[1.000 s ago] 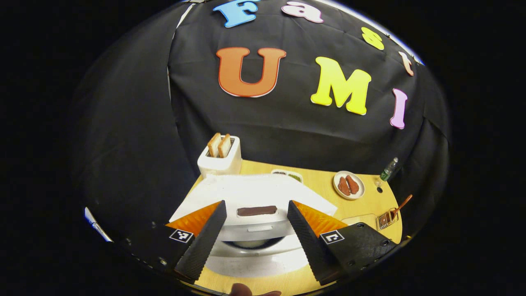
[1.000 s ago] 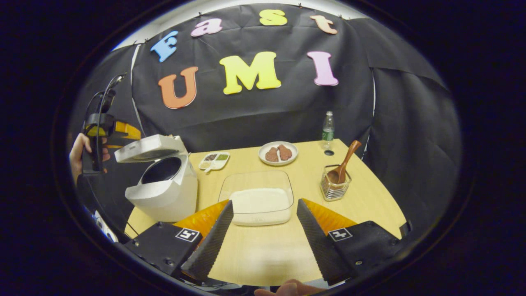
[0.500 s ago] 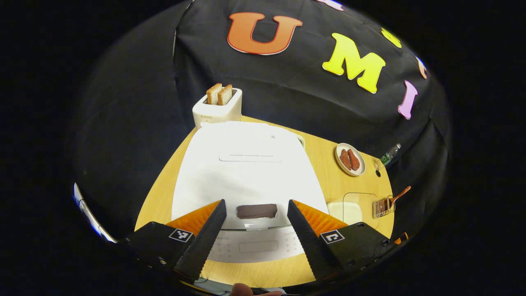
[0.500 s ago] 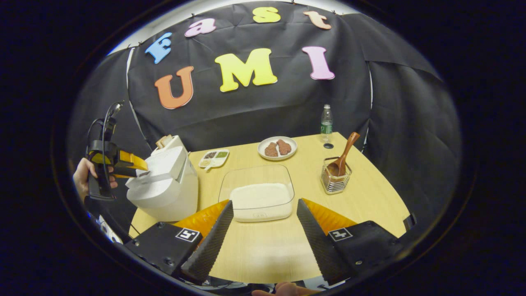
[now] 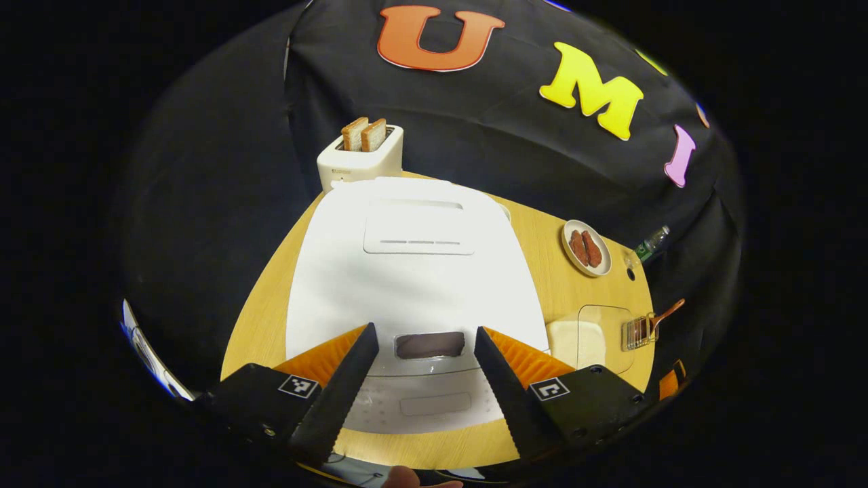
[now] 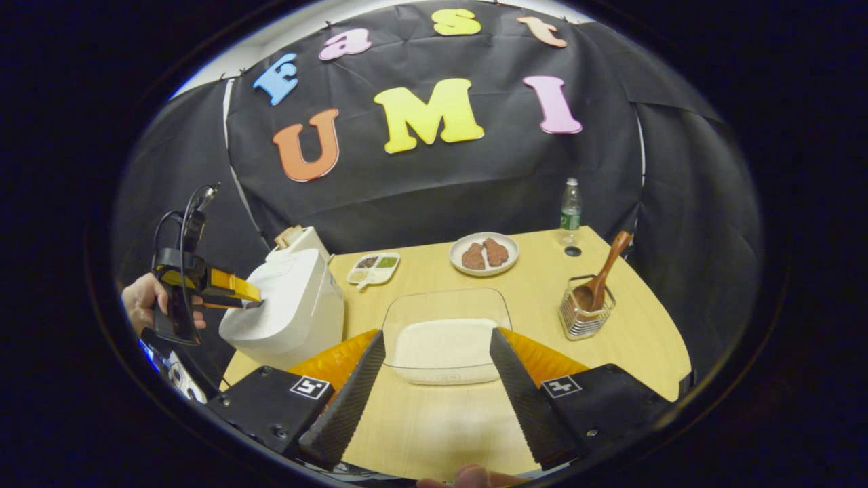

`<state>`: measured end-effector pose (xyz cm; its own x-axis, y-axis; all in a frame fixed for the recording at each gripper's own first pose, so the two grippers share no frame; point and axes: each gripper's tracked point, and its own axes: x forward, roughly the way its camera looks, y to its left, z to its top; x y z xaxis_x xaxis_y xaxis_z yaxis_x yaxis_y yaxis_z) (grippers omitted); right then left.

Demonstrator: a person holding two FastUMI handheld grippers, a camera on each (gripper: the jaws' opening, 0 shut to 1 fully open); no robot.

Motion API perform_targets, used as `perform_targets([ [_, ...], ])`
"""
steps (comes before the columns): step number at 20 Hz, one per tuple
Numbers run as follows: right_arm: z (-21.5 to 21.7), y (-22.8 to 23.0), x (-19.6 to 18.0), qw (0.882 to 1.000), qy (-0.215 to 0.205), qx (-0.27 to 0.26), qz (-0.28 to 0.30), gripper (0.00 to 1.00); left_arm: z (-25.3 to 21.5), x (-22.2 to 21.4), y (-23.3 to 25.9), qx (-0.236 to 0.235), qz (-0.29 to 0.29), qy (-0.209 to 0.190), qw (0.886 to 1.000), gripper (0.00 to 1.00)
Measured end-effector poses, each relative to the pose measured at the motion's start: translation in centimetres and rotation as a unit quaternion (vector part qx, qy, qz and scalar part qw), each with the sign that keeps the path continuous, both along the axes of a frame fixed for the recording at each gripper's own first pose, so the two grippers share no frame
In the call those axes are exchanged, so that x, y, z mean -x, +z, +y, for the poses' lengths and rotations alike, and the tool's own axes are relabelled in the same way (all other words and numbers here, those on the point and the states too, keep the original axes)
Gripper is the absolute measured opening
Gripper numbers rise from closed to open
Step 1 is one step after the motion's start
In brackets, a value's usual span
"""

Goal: Close the left gripper, press the button to open the rice cooker; take a wooden spoon from the chopstick holder with the right hand, scoop a spoonful of rice and pour it into the rice cooker, then put the wooden spoon back into the chopstick holder.

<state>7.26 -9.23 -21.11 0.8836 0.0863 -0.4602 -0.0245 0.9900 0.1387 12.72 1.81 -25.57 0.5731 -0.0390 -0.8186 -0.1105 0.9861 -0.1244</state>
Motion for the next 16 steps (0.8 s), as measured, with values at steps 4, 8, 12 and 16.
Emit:
perform_targets([
  [4,0.2,0.6,-2.6,0.999,0.051,-0.008,-0.004,0.99,0.2,-0.5,-0.7,-0.053,-0.005,0.012,0.999,0.98],
  [8,-0.6,0.3,-4.1,0.995,0.096,-0.021,0.005,0.99,0.0,-1.2,-0.2,-0.069,-0.038,0.042,0.996,0.97],
  [12,-2.1,1.0,-4.5,0.995,0.100,-0.011,-0.004,0.98,0.5,-1.4,0.4,-0.078,-0.064,0.067,0.993,0.96],
  [16,-2.5,3.1,-2.7,0.996,0.078,0.011,-0.037,0.98,1.5,-1.4,4.1,-0.081,-0.144,0.070,0.984,0.96],
])
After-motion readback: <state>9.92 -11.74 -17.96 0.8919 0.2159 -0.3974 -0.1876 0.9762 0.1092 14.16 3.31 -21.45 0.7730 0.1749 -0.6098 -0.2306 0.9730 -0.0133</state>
